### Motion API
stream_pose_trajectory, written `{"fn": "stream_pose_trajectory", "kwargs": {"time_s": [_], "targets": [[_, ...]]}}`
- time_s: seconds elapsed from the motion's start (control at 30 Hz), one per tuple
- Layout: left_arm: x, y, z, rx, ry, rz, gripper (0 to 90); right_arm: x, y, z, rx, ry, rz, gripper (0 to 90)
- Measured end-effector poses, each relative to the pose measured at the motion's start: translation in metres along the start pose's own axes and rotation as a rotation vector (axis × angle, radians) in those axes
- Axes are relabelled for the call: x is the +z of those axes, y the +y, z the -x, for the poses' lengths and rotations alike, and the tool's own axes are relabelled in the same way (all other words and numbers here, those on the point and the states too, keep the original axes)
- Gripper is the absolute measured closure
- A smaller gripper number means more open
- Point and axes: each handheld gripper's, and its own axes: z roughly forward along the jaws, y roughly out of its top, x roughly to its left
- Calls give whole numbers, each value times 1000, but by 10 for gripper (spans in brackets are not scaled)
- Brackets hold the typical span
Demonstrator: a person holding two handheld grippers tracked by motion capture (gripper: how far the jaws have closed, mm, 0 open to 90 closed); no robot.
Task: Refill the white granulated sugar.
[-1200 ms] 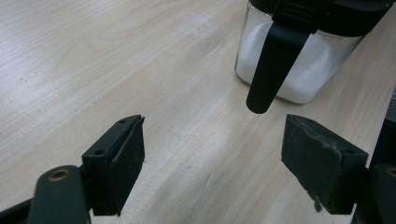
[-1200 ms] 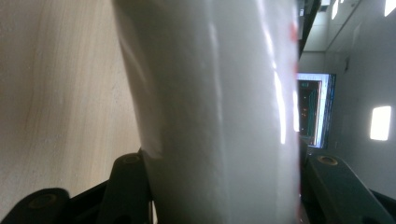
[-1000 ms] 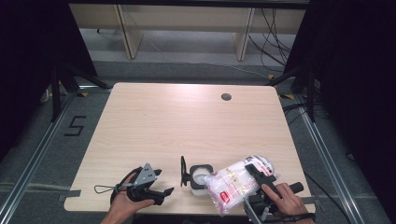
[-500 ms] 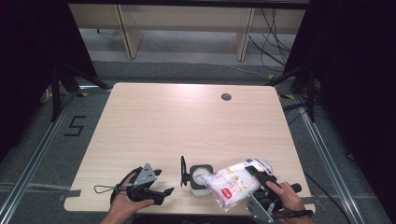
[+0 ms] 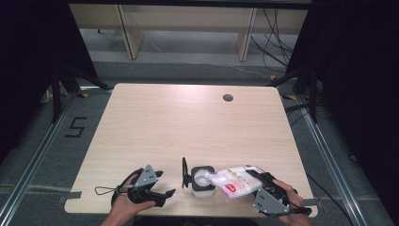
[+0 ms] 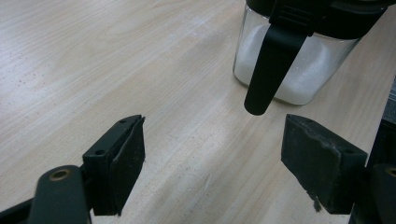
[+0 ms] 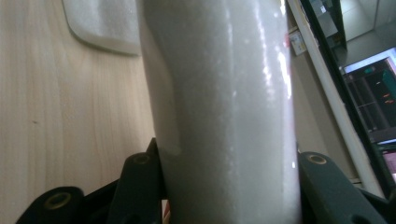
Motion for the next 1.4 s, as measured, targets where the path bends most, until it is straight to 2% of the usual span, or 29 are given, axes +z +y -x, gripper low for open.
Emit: {"fn": "stream_pose_trajectory", "kwargs": {"time_s": [0.03,0.1,0.13,0.17,0.2,0.23,0.4,0.47,0.5,0.57,0.63,0.7,0.73,0.77,0.8,0.83,0.87,0.97,1.0,1.07,1.1,1.13,1.17,1.23,1.27,1.3,1.33,1.37,1.4], "targets": [[0,0,0,0,1,-3,210,0,0,0,0,0,0,592],[0,0,0,-1,0,-5,211,0,-2,0,54,5,10,594],[1,0,0,-4,-1,6,211,1,-3,2,45,5,26,595],[1,0,0,-5,-1,5,211,1,-4,2,74,5,21,595],[1,0,0,-3,-2,5,211,3,-5,4,59,8,33,596],[0,0,-1,4,3,-2,211,5,-6,6,73,5,35,596],[2,0,0,-4,-5,5,211,17,-13,15,215,27,108,601],[0,1,-1,17,-1,-20,211,22,-15,18,261,31,129,601],[2,1,-1,6,-4,-5,211,25,-17,20,288,36,131,602],[1,1,-2,24,-2,4,210,34,-20,25,314,39,150,604],[1,1,-2,18,0,3,211,41,-23,28,366,43,156,607],[0,0,-3,31,2,-3,211,47,-26,31,391,51,164,610],[-1,0,-3,27,2,-7,211,49,-28,32,404,59,168,612],[-1,0,-3,22,4,-6,211,51,-30,32,429,47,175,613],[0,0,-2,-3,3,9,211,54,-33,35,453,45,193,614],[1,-1,-1,-9,3,13,211,54,-33,35,453,45,193,614],[1,-1,-1,-10,4,13,211,52,-34,35,489,53,184,614],[0,0,-2,-5,3,7,211,53,-38,38,491,39,196,614],[0,0,-2,-5,3,7,211,52,-38,37,511,46,185,614],[0,0,-3,7,6,10,211,53,-41,38,501,40,197,614],[-1,0,-3,9,12,-6,211,53,-41,37,522,28,204,614],[-1,0,-3,10,7,9,211,53,-42,39,530,39,202,614],[-1,0,-3,13,6,10,211,52,-45,39,576,36,206,614],[-1,0,-3,19,5,9,211,52,-46,39,579,22,223,614],[-1,0,-3,11,6,-2,211,51,-47,39,596,44,212,614],[-1,0,-2,2,12,-1,211,52,-48,38,597,32,223,614],[-2,0,-3,17,12,-9,211,52,-48,39,603,28,218,614],[-2,0,-2,9,12,-10,211,53,-49,38,619,44,217,613],[-2,0,-2,7,13,-11,211,53,-50,38,617,29,224,613]]}}
